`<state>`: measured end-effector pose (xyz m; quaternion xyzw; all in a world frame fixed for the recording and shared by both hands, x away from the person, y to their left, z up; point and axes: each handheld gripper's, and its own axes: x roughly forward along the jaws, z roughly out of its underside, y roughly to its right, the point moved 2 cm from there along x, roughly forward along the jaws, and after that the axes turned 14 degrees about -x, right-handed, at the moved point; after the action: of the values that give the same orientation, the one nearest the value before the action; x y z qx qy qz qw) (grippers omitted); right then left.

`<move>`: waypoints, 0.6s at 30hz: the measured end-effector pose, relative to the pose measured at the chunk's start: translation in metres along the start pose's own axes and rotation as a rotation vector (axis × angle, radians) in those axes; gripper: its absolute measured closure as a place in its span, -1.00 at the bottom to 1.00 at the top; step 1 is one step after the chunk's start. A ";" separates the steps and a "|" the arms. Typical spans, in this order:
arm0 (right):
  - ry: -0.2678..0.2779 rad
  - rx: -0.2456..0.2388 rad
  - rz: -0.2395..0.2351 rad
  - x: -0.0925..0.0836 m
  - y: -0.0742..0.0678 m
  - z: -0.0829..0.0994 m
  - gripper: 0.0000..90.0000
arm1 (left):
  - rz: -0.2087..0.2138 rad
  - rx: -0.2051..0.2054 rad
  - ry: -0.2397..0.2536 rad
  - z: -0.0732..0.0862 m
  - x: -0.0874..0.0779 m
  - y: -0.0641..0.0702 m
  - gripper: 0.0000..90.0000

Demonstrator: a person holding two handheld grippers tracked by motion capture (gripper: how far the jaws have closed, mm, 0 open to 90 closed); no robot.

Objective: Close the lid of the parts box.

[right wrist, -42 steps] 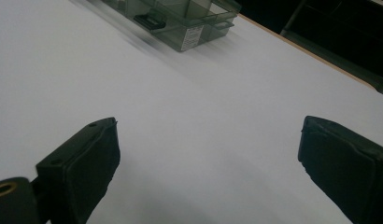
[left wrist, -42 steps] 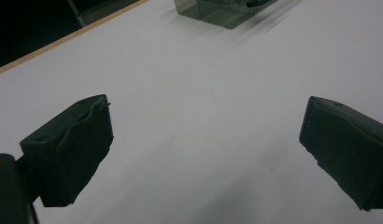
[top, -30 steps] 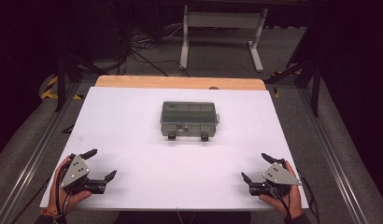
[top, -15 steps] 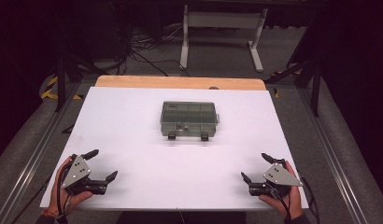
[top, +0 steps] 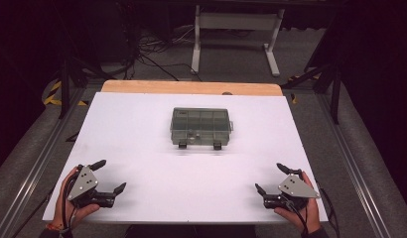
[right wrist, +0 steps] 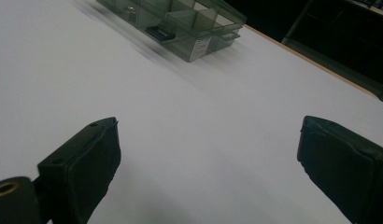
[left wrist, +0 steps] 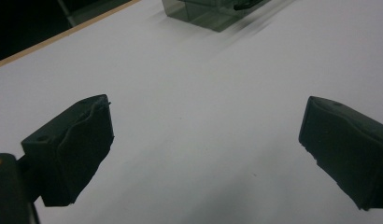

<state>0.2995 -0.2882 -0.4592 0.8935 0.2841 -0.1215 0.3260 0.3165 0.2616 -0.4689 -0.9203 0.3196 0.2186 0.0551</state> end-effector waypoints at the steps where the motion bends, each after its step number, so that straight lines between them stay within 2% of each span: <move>1: 0.001 0.001 0.000 0.000 0.000 0.000 -0.85 | 0.001 0.000 0.000 0.000 0.000 0.000 -0.92; 18: -0.003 0.016 0.022 -0.001 0.003 0.004 -0.85 | 0.000 0.002 0.001 -0.002 0.004 -0.001 -0.92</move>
<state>0.3004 -0.2931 -0.4605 0.8990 0.2728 -0.1216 0.3204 0.3206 0.2601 -0.4692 -0.9205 0.3197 0.2177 0.0557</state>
